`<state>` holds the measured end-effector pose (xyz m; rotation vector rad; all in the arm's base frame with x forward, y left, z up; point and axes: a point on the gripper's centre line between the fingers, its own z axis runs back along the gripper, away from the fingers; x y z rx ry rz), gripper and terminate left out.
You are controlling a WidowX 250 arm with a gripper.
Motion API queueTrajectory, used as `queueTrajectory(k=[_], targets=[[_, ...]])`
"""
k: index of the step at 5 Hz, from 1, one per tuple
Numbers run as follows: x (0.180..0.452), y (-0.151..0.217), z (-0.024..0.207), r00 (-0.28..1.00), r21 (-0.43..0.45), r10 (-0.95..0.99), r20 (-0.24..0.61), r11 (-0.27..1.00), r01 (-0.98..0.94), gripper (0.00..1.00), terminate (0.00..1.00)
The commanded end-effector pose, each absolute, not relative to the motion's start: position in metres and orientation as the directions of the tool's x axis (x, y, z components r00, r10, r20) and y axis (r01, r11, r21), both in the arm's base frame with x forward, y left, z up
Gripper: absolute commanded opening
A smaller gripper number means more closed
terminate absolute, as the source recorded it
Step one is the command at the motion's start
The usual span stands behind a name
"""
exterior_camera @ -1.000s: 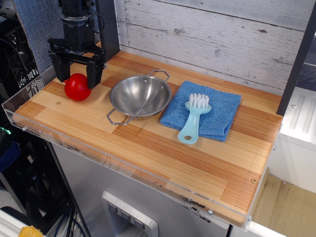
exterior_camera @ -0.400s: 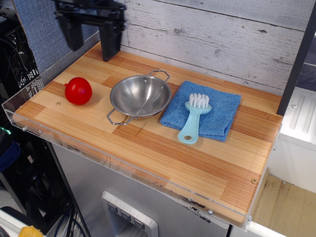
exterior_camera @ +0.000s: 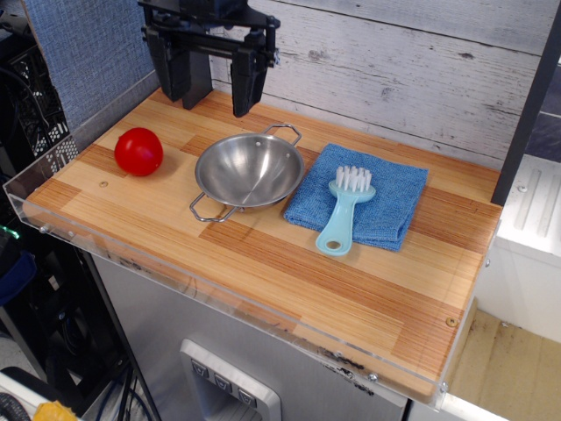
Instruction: Pick up red ball inside pot and move it to the left
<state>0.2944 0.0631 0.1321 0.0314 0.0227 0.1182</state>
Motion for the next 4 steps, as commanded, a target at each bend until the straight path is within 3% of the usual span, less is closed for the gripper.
queueTrajectory(k=[1, 3, 4], targets=[[0.299, 0.047, 0.15, 0.993, 0.075, 0.081, 0.083, 0.993, -0.087, 1.0, 0.0], [0.309, 0.036, 0.15, 0.992, 0.06, 0.052, 0.114, 0.996, -0.059, 1.0, 0.0], [0.309, 0.03, 0.145, 0.999, -0.013, 0.018, 0.049, 1.0, -0.017, 1.0, 0.0]])
